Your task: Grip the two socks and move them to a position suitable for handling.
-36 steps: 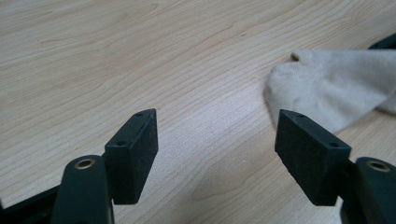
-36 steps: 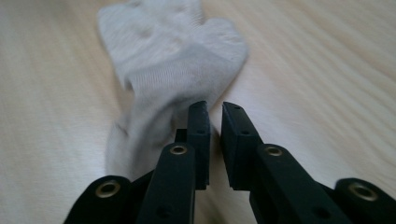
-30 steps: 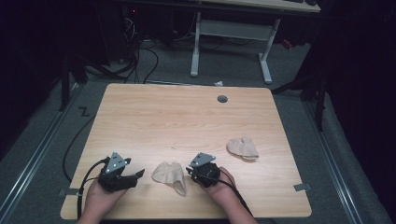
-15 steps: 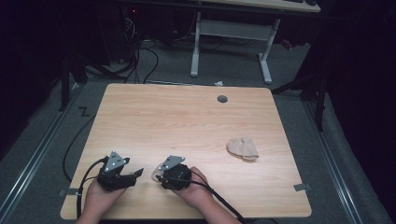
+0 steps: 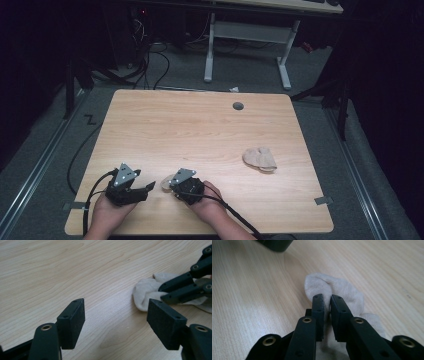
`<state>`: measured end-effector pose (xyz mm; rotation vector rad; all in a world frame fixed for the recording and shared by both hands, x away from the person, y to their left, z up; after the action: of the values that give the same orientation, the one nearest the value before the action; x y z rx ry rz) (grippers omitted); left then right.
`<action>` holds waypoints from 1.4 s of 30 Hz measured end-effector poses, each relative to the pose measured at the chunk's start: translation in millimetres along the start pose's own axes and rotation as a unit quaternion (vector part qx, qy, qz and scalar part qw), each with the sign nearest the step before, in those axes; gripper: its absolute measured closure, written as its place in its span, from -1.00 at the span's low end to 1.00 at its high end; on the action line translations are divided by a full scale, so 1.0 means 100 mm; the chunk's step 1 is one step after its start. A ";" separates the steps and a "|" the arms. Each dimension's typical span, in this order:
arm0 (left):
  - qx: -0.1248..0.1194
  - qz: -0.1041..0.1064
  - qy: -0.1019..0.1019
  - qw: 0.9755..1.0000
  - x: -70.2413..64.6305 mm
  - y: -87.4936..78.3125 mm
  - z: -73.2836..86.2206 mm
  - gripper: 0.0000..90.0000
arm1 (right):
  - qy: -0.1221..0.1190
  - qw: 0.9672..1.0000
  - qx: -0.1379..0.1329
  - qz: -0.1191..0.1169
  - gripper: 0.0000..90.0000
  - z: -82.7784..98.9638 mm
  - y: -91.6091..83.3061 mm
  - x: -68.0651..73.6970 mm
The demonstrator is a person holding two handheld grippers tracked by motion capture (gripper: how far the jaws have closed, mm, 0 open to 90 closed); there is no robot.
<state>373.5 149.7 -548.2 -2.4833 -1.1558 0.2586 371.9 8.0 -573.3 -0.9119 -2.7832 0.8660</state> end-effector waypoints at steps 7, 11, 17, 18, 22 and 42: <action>0.000 0.025 -0.005 1.000 -0.29 0.03 -0.07 0.05 | 0.038 0.998 -0.043 0.018 0.81 -0.06 -0.16 -0.16; 0.011 0.055 0.028 0.998 -0.64 0.12 -0.07 0.43 | 0.057 0.997 -0.055 0.025 0.81 -0.04 -0.21 -0.25; 0.025 0.085 0.034 0.995 -0.97 0.29 -0.04 0.61 | 0.064 0.995 -0.070 0.029 0.80 -0.05 -0.29 -0.29; 0.025 0.085 0.034 0.995 -0.97 0.29 -0.04 0.63 | 0.065 0.995 -0.072 0.030 0.80 -0.06 -0.29 -0.29; 0.030 0.091 0.034 0.995 -1.10 0.41 -0.03 0.72 | 0.074 0.994 -0.078 0.032 0.80 -0.06 -0.32 -0.34; 0.055 0.094 0.054 0.993 -1.23 0.63 0.08 0.86 | 0.081 0.992 -0.080 0.048 0.79 -0.01 -0.47 -0.49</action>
<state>335.9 21.0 -581.3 -2.4766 -0.8413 0.2303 387.7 -49.9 -542.6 -1.0943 -2.7173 0.5556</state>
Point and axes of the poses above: each handheld gripper's, and its own axes: y roughly forward along the jaws, z roughly out of its underside, x roughly to its left, the point moved 8 cm from there along y, roughly forward along the jaws, and after that the axes turned 13 degrees about -x, right-handed, at the moved point
